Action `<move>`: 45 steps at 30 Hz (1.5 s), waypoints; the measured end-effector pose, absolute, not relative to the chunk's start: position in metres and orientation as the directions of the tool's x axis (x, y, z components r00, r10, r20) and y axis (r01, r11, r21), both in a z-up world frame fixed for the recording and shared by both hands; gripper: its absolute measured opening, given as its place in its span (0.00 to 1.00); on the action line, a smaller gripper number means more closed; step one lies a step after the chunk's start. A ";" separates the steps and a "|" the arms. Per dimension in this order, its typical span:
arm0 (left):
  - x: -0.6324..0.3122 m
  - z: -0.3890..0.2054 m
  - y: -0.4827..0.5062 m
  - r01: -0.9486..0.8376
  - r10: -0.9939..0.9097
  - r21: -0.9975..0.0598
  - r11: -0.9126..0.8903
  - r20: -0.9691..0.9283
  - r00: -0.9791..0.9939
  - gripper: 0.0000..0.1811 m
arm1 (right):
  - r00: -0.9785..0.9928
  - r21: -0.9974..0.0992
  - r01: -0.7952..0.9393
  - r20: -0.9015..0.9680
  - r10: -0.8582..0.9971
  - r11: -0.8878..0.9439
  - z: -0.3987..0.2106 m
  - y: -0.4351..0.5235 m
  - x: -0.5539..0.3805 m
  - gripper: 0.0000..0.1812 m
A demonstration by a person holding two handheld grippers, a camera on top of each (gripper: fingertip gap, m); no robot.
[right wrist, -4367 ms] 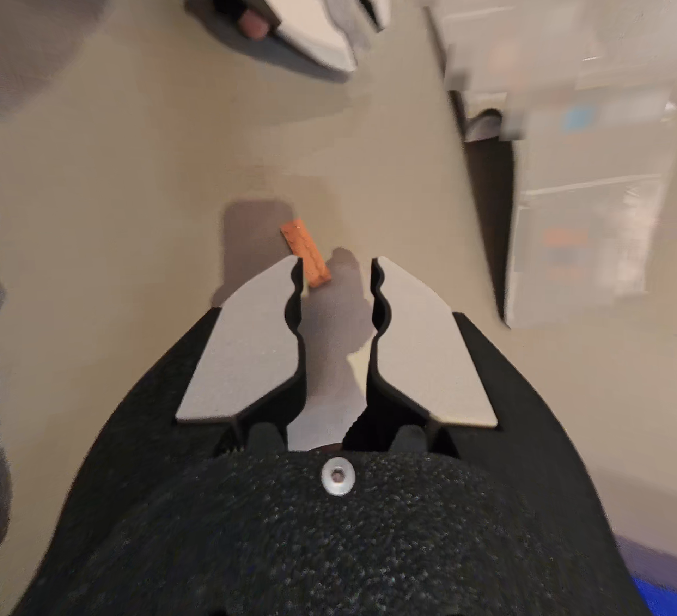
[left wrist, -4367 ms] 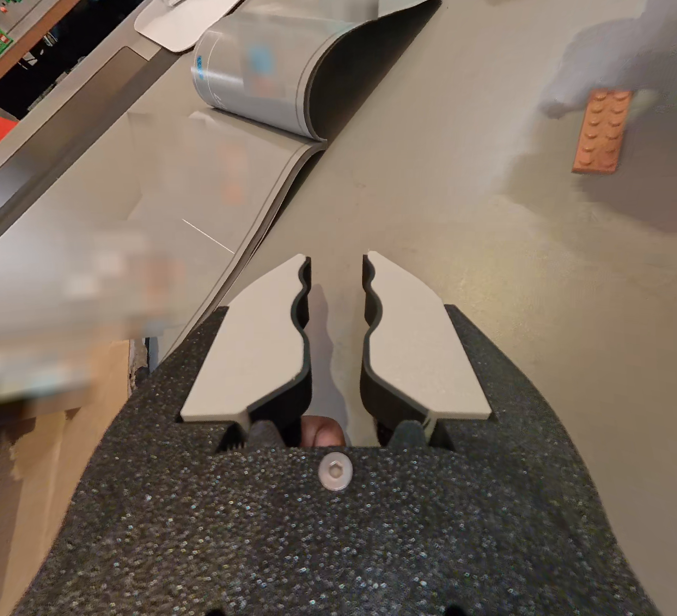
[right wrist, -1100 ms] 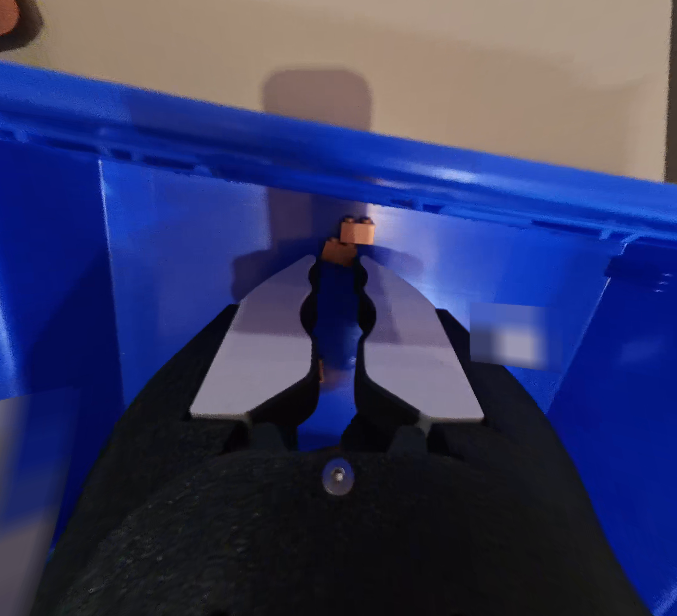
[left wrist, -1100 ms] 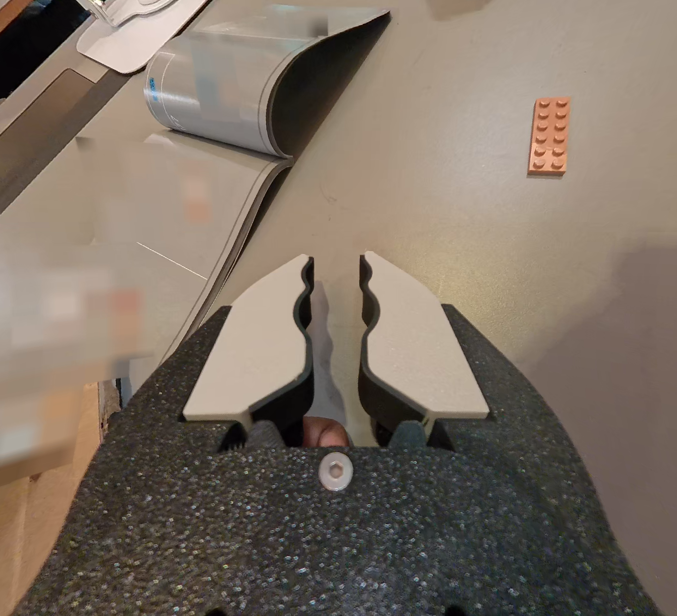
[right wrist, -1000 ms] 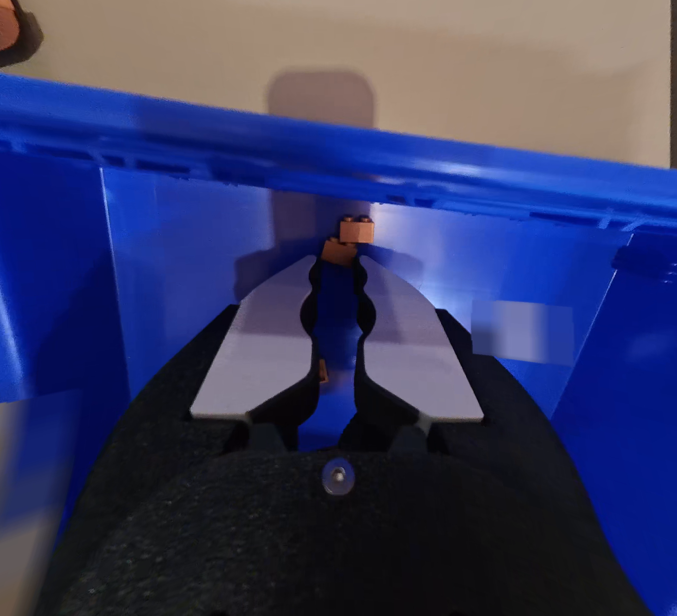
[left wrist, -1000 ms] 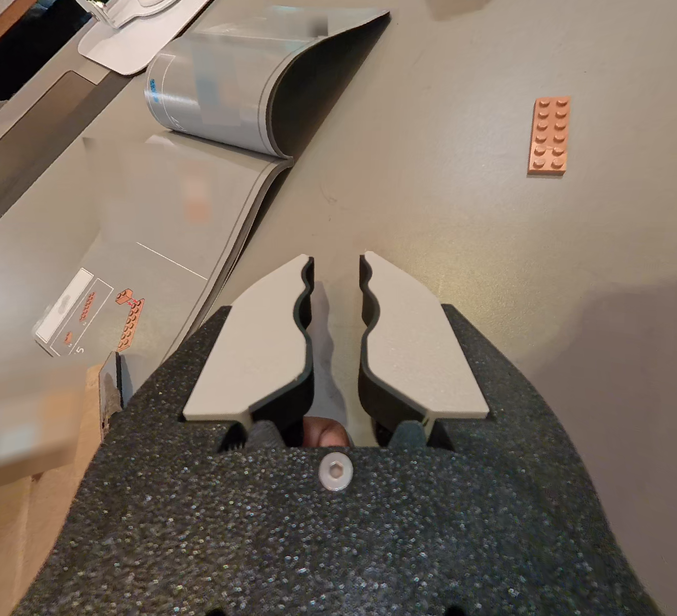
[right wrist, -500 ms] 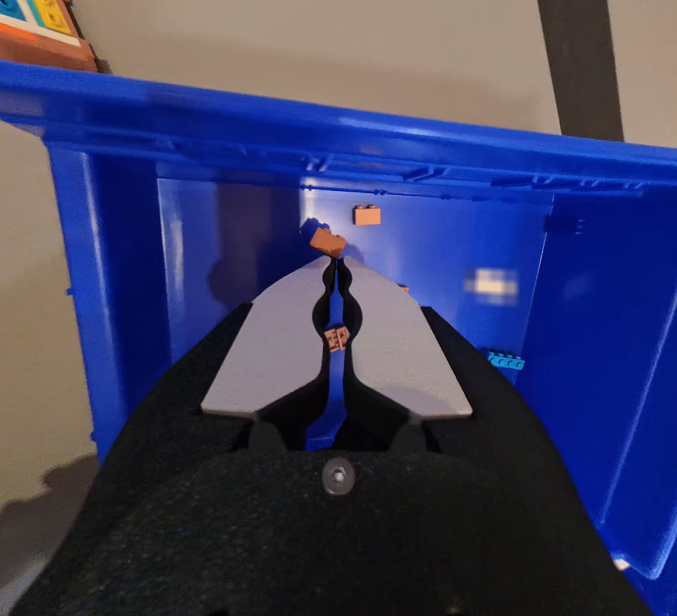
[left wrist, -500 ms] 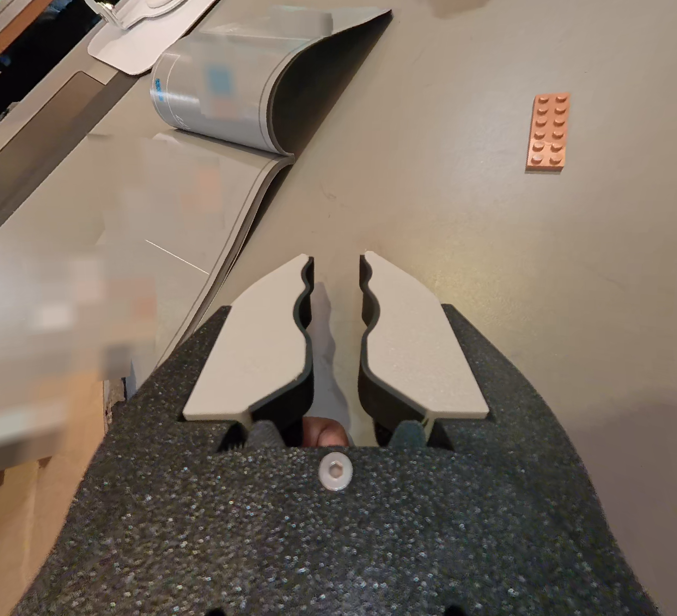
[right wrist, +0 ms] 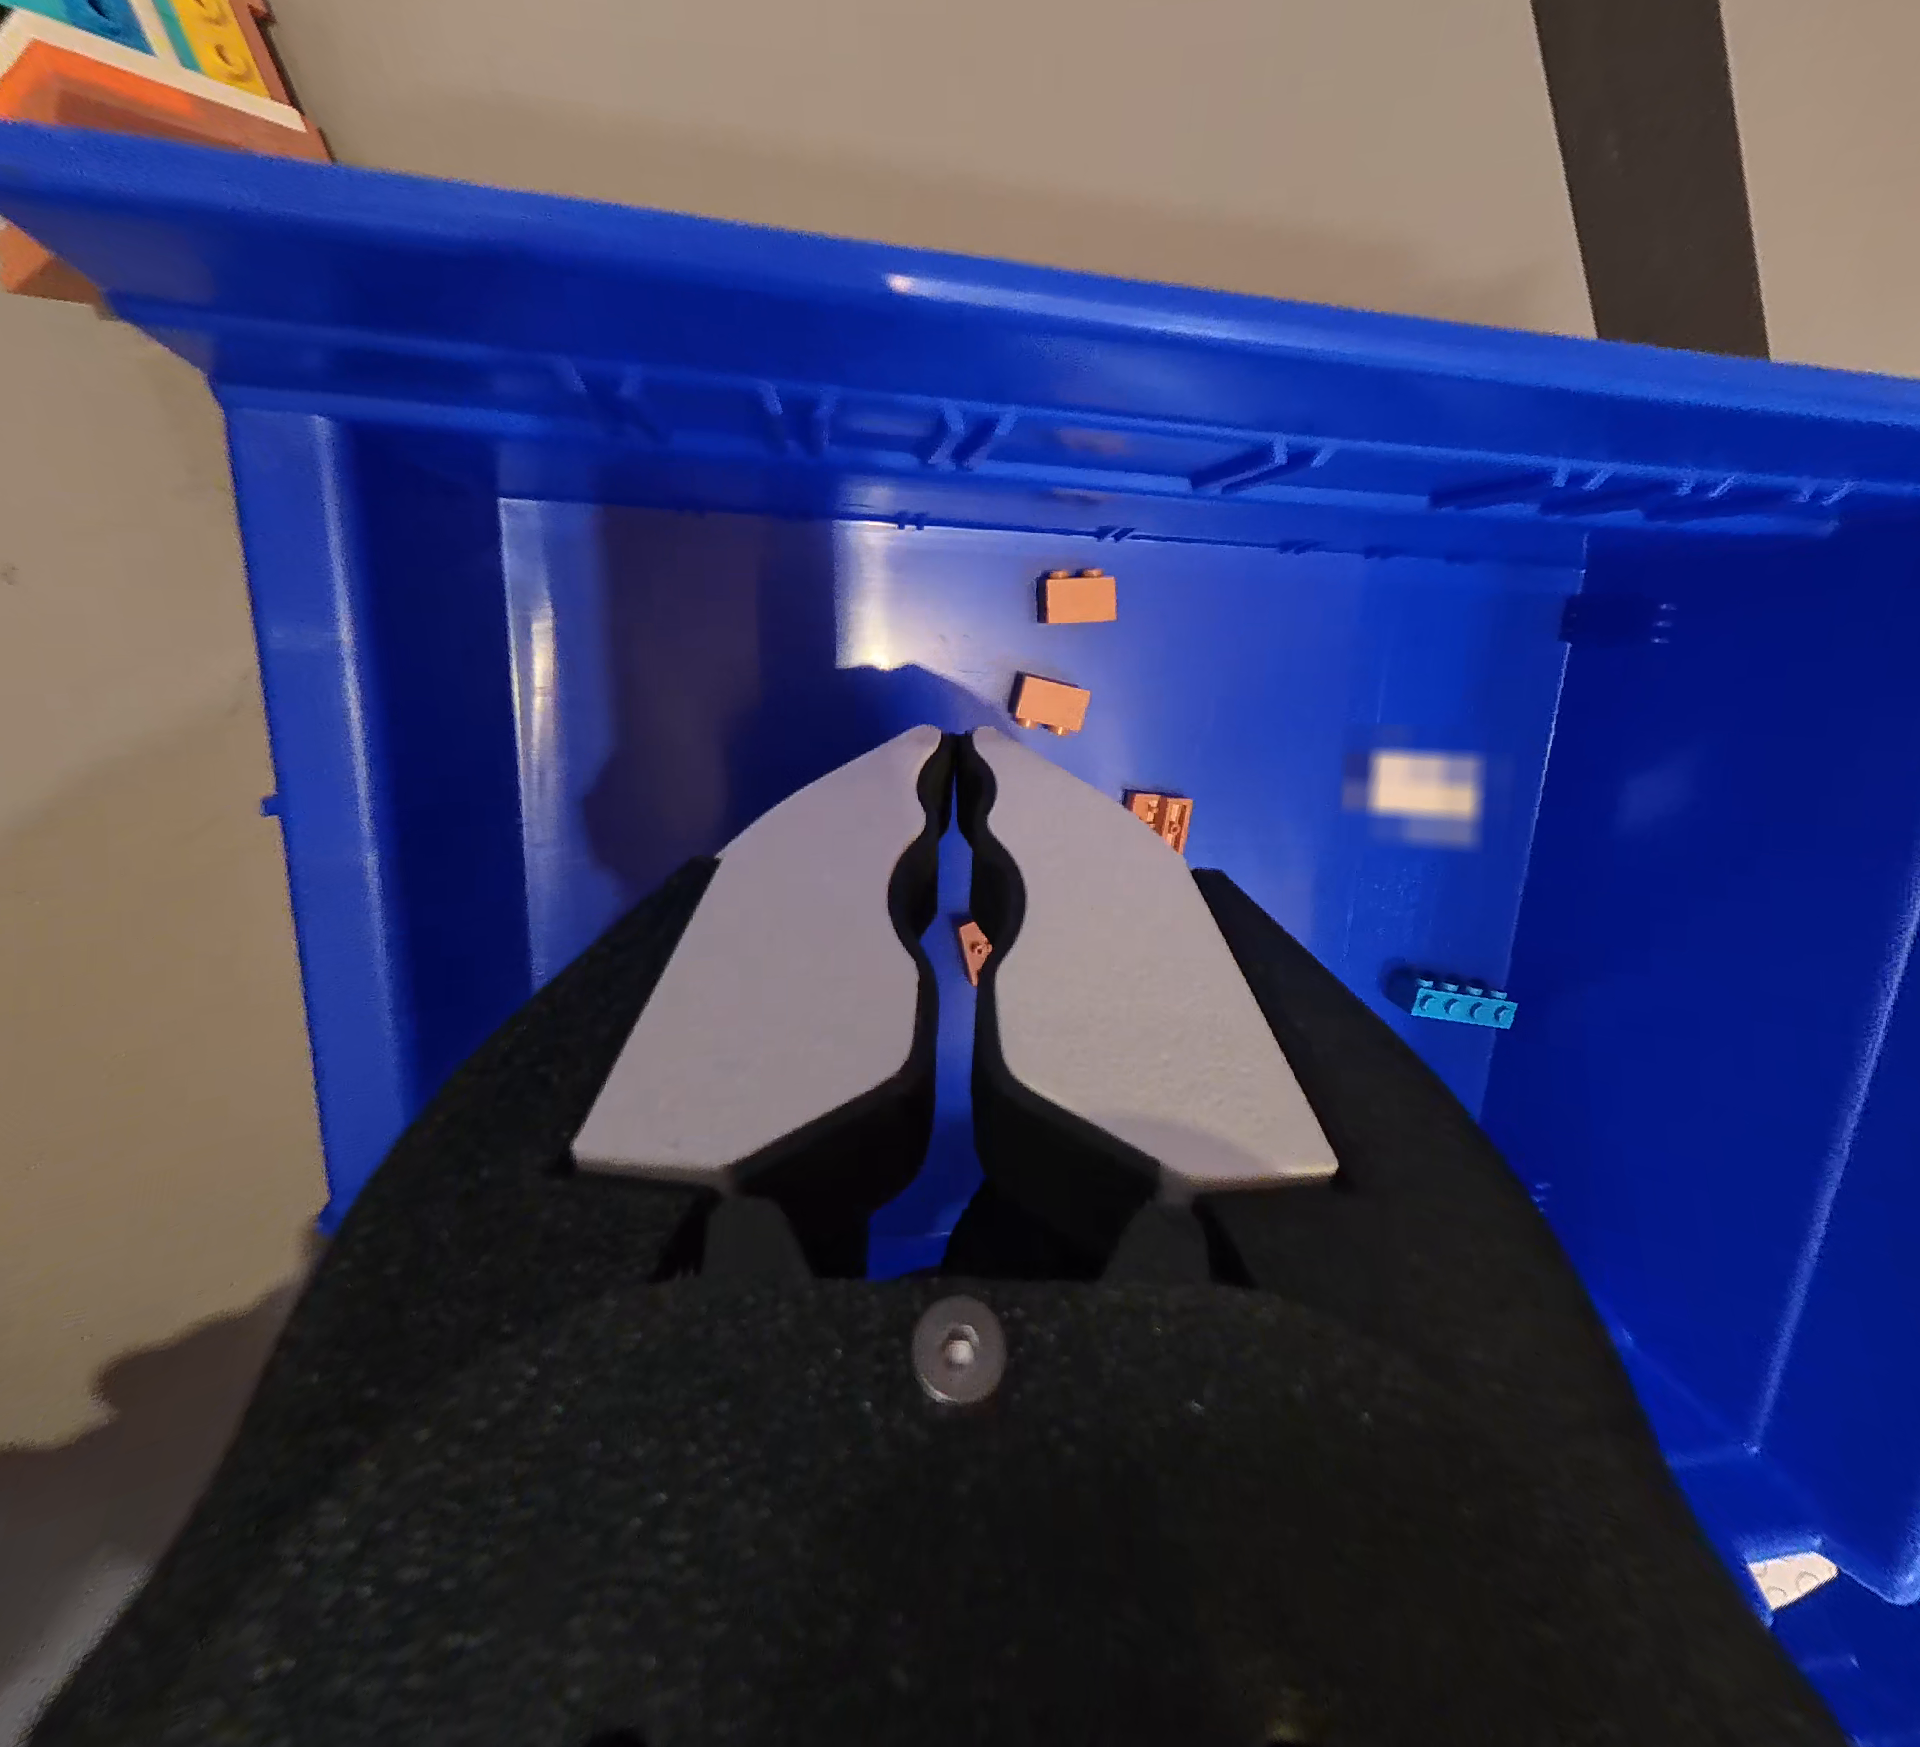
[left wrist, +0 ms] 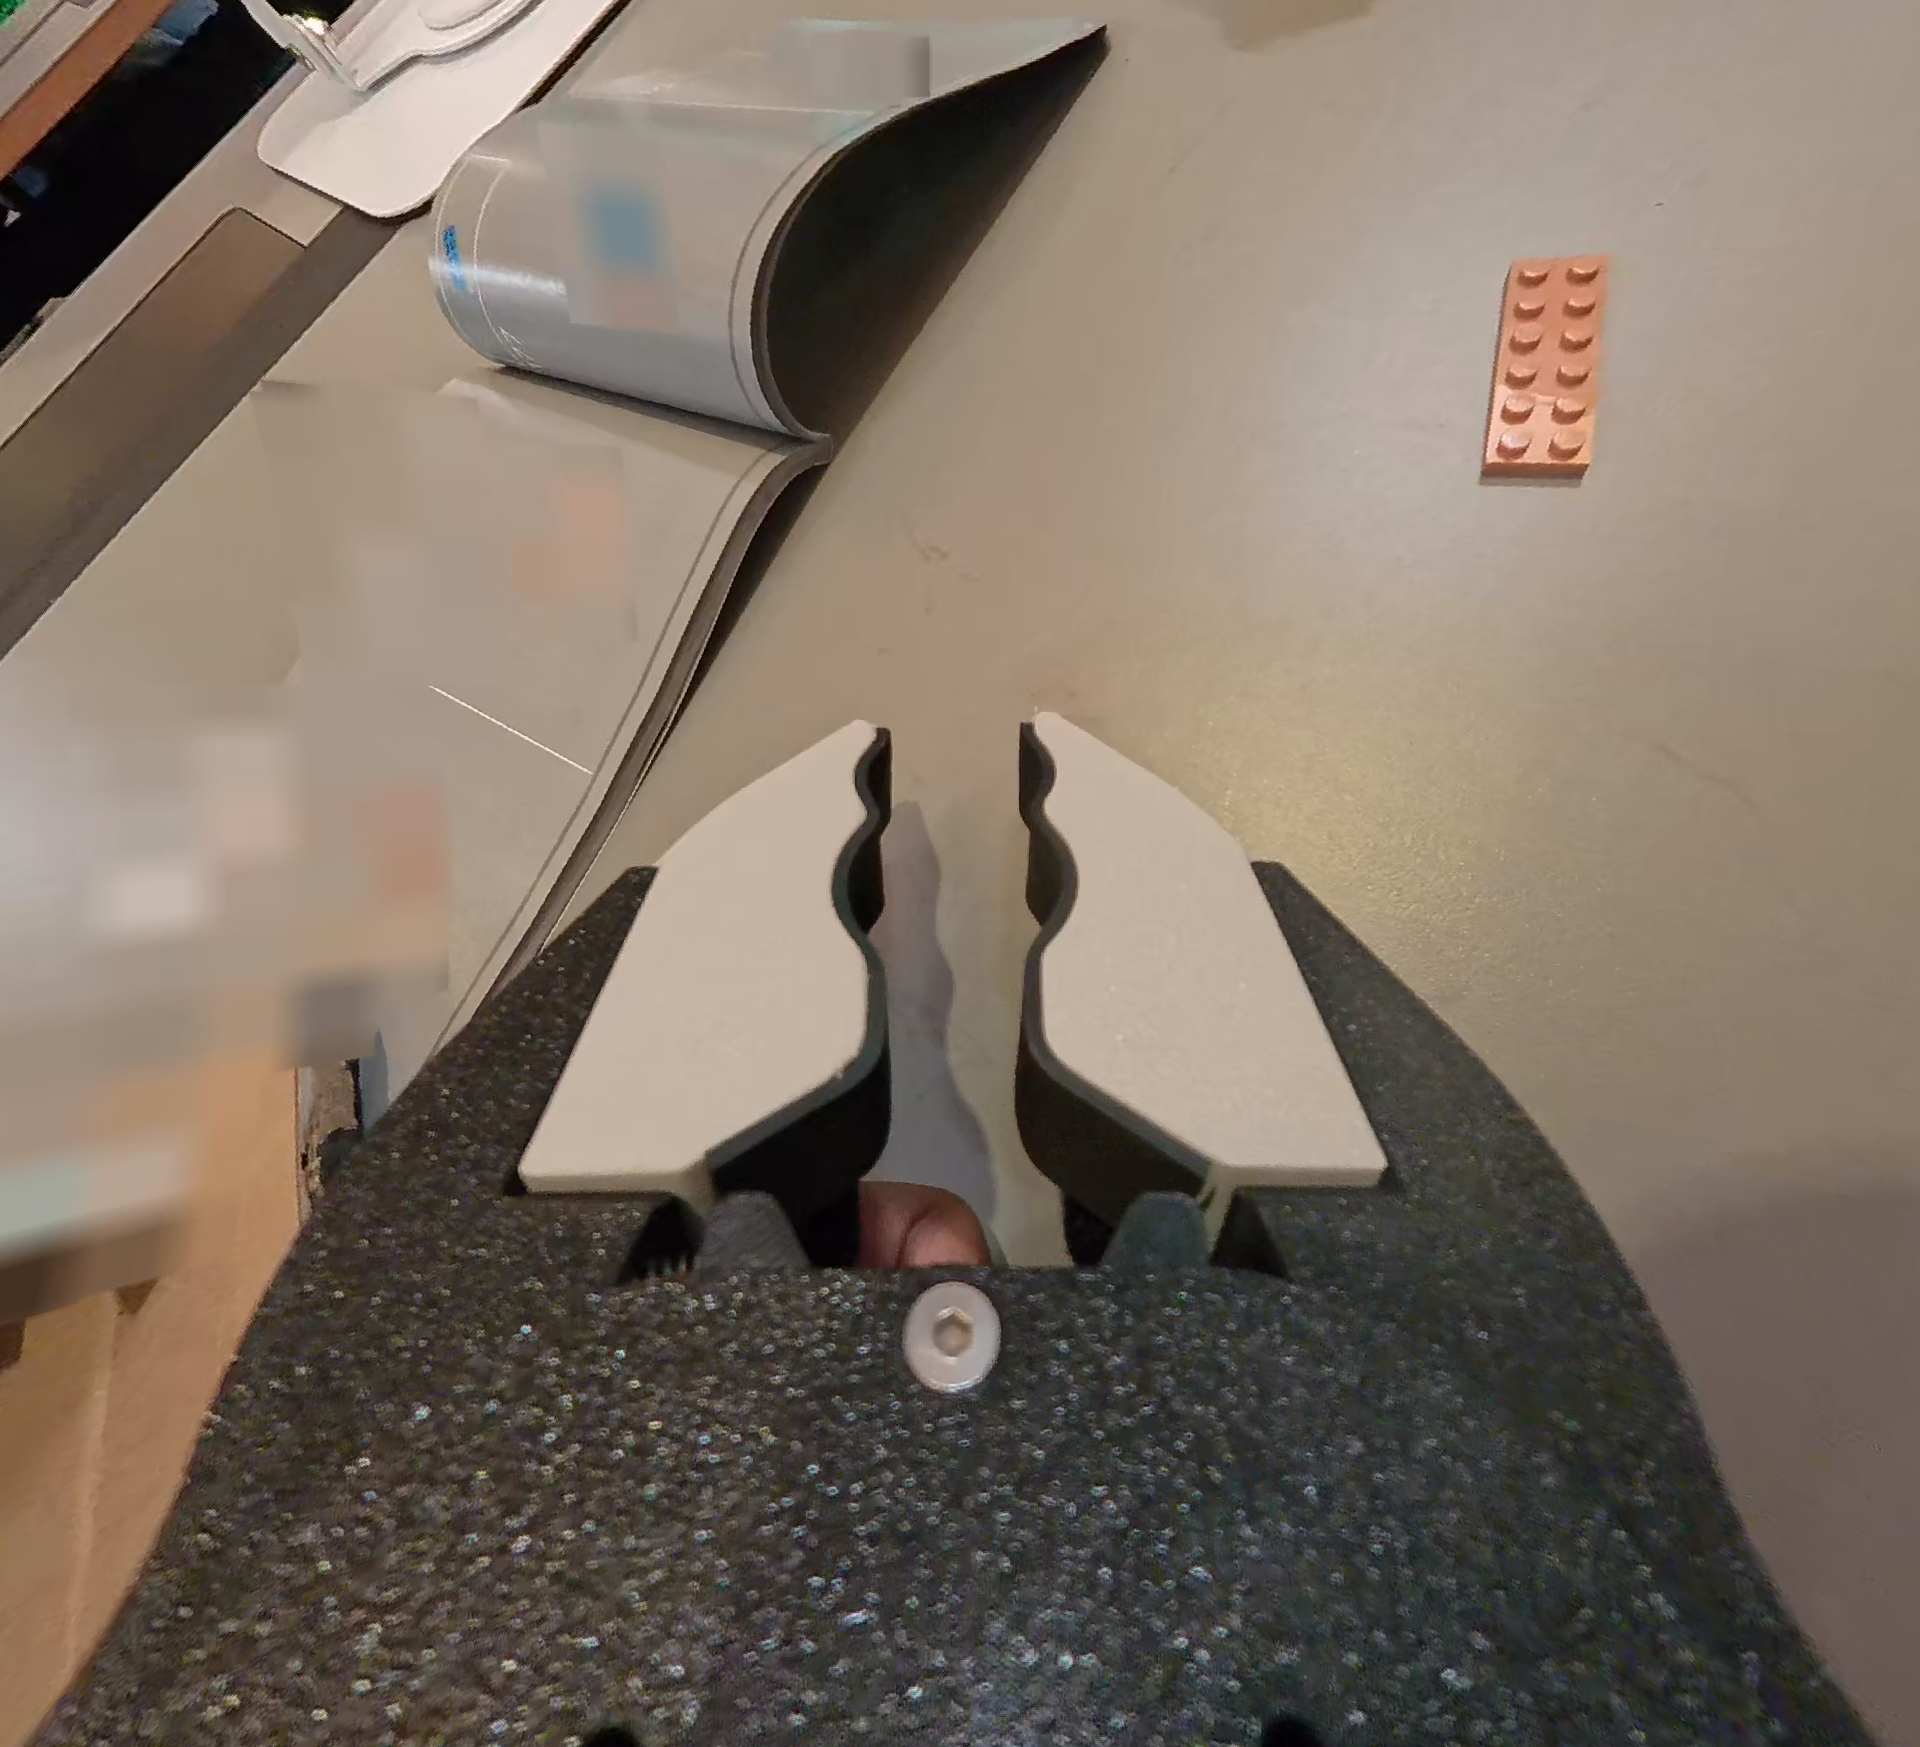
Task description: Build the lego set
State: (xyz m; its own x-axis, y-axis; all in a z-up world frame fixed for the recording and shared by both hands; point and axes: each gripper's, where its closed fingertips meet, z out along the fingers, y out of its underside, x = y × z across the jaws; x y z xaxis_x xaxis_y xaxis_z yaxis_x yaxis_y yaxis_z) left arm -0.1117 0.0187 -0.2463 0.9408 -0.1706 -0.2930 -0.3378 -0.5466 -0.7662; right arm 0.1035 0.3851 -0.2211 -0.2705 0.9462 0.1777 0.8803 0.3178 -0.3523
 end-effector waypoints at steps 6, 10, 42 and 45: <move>-0.112 -0.246 0.019 -0.334 -0.169 -0.767 -0.548 -0.289 0.942 0.13 | -0.268 -0.360 0.878 0.177 0.947 0.316 -0.221 0.385 0.105 0.00; -0.112 -0.247 0.019 -0.331 -0.169 -0.767 -0.550 -0.286 0.943 0.13 | -0.267 -0.361 0.878 0.176 0.948 0.314 -0.222 0.385 0.107 0.00; -0.255 -0.249 -0.047 -0.019 0.375 -0.673 -0.740 -0.435 0.818 0.11 | -0.364 -0.497 0.691 0.388 0.847 0.525 -0.136 0.236 0.083 0.07; -0.250 -0.248 -0.044 -0.010 0.378 -0.702 -0.712 -0.395 0.837 0.13 | -0.420 -0.514 0.611 0.434 0.797 0.602 -0.134 0.187 0.056 0.08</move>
